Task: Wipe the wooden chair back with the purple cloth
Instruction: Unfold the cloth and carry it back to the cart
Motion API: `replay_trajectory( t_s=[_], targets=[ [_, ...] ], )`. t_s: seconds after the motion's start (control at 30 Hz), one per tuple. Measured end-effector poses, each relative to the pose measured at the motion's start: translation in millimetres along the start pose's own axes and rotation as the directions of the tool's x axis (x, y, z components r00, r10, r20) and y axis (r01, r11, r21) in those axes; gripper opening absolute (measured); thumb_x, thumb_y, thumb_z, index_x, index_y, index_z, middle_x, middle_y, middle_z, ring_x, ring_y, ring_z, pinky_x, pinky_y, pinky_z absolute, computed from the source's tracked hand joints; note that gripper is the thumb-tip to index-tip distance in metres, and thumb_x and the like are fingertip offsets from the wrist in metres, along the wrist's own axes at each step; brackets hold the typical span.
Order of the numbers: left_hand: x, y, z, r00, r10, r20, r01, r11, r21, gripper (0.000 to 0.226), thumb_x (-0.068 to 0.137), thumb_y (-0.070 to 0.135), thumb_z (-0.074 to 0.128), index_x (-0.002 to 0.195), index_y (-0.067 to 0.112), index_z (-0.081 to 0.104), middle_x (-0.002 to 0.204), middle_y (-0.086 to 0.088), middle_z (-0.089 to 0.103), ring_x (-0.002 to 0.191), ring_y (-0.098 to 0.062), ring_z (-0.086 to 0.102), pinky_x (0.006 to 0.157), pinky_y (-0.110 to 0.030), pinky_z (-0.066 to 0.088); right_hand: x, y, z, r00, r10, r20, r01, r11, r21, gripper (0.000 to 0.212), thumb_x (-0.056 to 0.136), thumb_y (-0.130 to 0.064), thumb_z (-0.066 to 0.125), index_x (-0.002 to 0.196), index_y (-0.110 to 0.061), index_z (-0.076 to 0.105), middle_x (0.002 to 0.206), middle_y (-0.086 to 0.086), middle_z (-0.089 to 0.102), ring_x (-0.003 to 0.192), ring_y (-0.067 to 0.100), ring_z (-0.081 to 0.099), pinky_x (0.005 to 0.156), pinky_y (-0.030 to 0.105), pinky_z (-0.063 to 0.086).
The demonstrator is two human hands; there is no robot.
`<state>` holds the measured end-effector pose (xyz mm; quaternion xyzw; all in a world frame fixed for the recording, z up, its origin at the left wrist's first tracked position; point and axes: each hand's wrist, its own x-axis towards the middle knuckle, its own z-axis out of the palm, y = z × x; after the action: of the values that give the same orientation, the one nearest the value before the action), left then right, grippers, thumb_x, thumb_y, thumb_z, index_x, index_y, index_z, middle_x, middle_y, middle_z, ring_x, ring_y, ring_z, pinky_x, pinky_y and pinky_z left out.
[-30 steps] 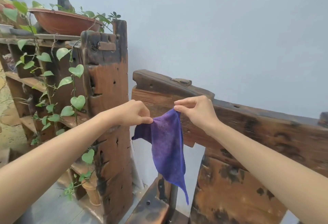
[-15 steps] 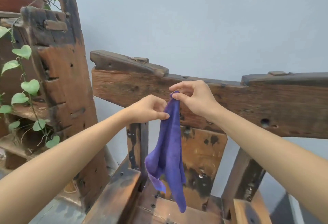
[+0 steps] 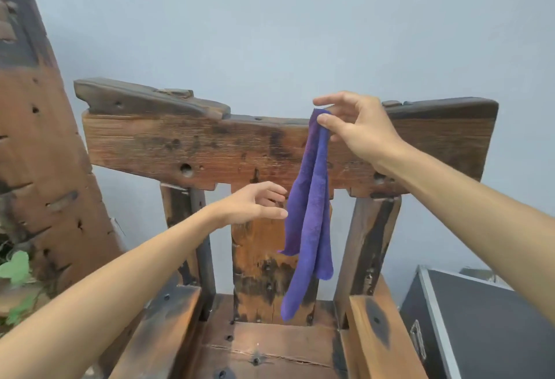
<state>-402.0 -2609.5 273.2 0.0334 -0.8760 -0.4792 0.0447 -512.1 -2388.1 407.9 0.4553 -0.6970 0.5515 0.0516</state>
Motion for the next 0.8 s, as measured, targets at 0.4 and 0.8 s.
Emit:
replay_trajectory(
  t_s=[0.4, 0.8],
  targets=[
    [46, 26, 40, 0.936, 0.235, -0.263, -0.253, 0.967, -0.039, 0.020, 0.107, 0.020, 0.047, 0.095, 0.005, 0.055, 0.084, -0.014, 0.061, 0.071, -0.017, 0.050, 0.064, -0.034, 0.038, -39, -10, -79, 0.924, 0.091, -0.372, -0.115, 0.992, -0.044, 0.025, 0.092, -0.009, 0.073, 0.107, -0.029, 0.075, 0.082, -0.014, 0.080, 0.082, -0.001, 0.071, 0.082, 0.013, 0.051],
    [35, 76, -29, 0.922, 0.293, 0.253, -0.324, 0.942, 0.086, 0.028, 0.078, 0.042, 0.088, 0.086, 0.017, 0.081, 0.084, -0.010, 0.080, 0.079, -0.025, 0.078, 0.065, -0.034, 0.059, -78, 0, -133, 0.733, 0.257, -0.630, -0.227, 0.965, 0.130, 0.022, 0.093, -0.003, 0.070, 0.110, -0.017, 0.072, 0.089, 0.001, 0.075, 0.080, 0.011, 0.070, 0.087, 0.024, 0.059]
  ],
)
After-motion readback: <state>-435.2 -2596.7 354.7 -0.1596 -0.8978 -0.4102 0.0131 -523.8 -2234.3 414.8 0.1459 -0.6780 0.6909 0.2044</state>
